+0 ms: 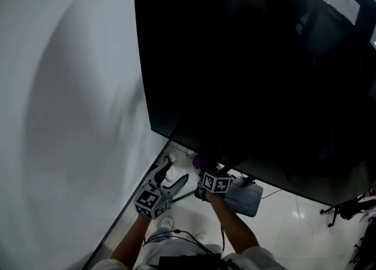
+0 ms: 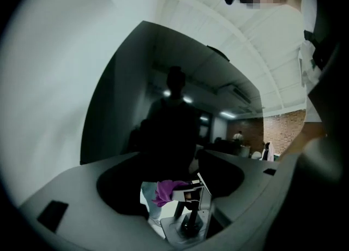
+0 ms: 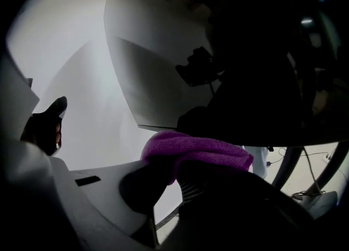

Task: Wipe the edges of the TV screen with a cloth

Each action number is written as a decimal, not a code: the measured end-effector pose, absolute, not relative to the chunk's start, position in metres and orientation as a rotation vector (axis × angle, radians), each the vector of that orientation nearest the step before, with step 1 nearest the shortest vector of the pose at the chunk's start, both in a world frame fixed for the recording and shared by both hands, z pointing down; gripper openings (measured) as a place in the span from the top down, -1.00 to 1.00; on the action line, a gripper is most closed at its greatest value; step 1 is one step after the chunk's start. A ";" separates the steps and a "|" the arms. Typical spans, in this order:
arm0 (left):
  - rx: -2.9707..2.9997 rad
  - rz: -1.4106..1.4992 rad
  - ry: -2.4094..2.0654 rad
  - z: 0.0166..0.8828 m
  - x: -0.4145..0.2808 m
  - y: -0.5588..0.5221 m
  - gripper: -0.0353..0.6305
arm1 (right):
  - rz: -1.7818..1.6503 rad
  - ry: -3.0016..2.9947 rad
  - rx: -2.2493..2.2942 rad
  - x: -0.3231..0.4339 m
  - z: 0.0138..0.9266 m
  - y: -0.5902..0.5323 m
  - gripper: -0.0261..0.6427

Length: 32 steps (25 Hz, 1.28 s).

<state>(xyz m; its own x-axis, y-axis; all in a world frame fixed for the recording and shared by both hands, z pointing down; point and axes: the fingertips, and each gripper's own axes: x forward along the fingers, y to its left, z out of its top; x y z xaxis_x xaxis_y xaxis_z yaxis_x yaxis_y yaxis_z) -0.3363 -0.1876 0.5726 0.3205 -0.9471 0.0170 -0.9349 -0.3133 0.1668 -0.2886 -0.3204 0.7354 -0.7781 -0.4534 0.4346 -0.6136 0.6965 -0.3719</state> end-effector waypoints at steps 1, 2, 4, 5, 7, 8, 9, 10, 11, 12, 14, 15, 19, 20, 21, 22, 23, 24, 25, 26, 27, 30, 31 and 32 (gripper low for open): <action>2.412 -0.125 -1.769 0.573 -0.346 -0.183 0.02 | 0.733 -2.604 0.822 -0.302 0.734 -0.320 0.77; 2.393 -0.124 -1.790 0.574 -0.355 -0.178 0.02 | 0.732 -2.609 0.804 -0.315 0.733 -0.321 0.77; 2.354 -0.122 -1.837 0.576 -0.370 -0.166 0.02 | 0.726 -2.618 0.766 -0.337 0.732 -0.319 0.77; 2.336 -0.115 -1.863 0.578 -0.377 -0.159 0.02 | 0.721 -2.623 0.744 -0.349 0.731 -0.317 0.77; 2.300 -0.098 -1.908 0.580 -0.389 -0.145 0.02 | 0.708 -2.638 0.700 -0.372 0.729 -0.311 0.77; 2.282 -0.088 -1.928 0.580 -0.393 -0.136 0.02 | 0.697 -2.647 0.683 -0.382 0.727 -0.307 0.78; 2.264 -0.080 -1.949 0.580 -0.396 -0.127 0.02 | 0.684 -2.654 0.670 -0.392 0.725 -0.302 0.78; 2.245 -0.073 -1.971 0.579 -0.400 -0.117 0.02 | 0.673 -2.660 0.659 -0.402 0.723 -0.297 0.78; 2.225 -0.071 -1.991 0.579 -0.407 -0.109 0.02 | 0.667 -2.666 0.644 -0.415 0.721 -0.292 0.78; 2.207 -0.070 -2.010 0.580 -0.420 -0.102 0.02 | 0.664 -2.671 0.624 -0.433 0.722 -0.288 0.78; 2.184 -0.062 -2.041 0.586 -0.463 -0.097 0.02 | 0.647 -2.677 0.589 -0.486 0.728 -0.288 0.78; 2.178 -0.058 -2.051 0.590 -0.489 -0.098 0.02 | 0.628 -2.678 0.583 -0.516 0.730 -0.291 0.78; 2.152 -0.056 -2.095 0.590 -0.551 -0.096 0.02 | 0.572 -2.698 0.559 -0.594 0.726 -0.302 0.78; 2.141 -0.057 -2.106 0.588 -0.557 -0.093 0.02 | 0.568 -2.700 0.553 -0.604 0.724 -0.303 0.78; 2.128 -0.059 -2.117 0.587 -0.562 -0.089 0.02 | 0.564 -2.703 0.550 -0.611 0.720 -0.304 0.78; 2.115 -0.064 -2.128 0.585 -0.567 -0.085 0.02 | 0.559 -2.707 0.548 -0.618 0.716 -0.305 0.78; 2.100 -0.072 -2.139 0.584 -0.571 -0.082 0.02 | 0.555 -2.716 0.546 -0.624 0.710 -0.306 0.78; 2.087 -0.082 -2.150 0.583 -0.576 -0.080 0.02 | 0.551 -2.728 0.544 -0.630 0.703 -0.307 0.78; 2.075 -0.090 -2.158 0.584 -0.579 -0.078 0.02 | 0.543 -2.740 0.546 -0.635 0.697 -0.308 0.78; 2.066 -0.096 -2.163 0.585 -0.582 -0.077 0.02 | 0.534 -2.748 0.558 -0.639 0.691 -0.311 0.78; 2.061 -0.099 -2.165 0.586 -0.584 -0.078 0.02 | 0.531 -2.754 0.577 -0.641 0.686 -0.313 0.78; 2.057 -0.117 -2.161 0.590 -0.586 -0.083 0.02 | 0.591 -2.791 0.620 -0.646 0.668 -0.316 0.78; 2.061 -0.125 -2.157 0.591 -0.584 -0.085 0.02 | 0.594 -2.804 0.630 -0.646 0.661 -0.316 0.78; 2.066 -0.133 -2.153 0.591 -0.582 -0.087 0.02 | 0.576 -2.821 0.631 -0.646 0.652 -0.316 0.78</action>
<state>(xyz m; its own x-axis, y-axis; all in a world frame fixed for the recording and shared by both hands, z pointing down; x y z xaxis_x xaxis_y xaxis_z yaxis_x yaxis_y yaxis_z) -0.5822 -0.0870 0.5914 -0.0369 -0.9981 0.0494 -0.9844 0.0448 0.1701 -0.6462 -0.3164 0.6521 -0.8905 -0.3682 0.2673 -0.4435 0.8335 -0.3294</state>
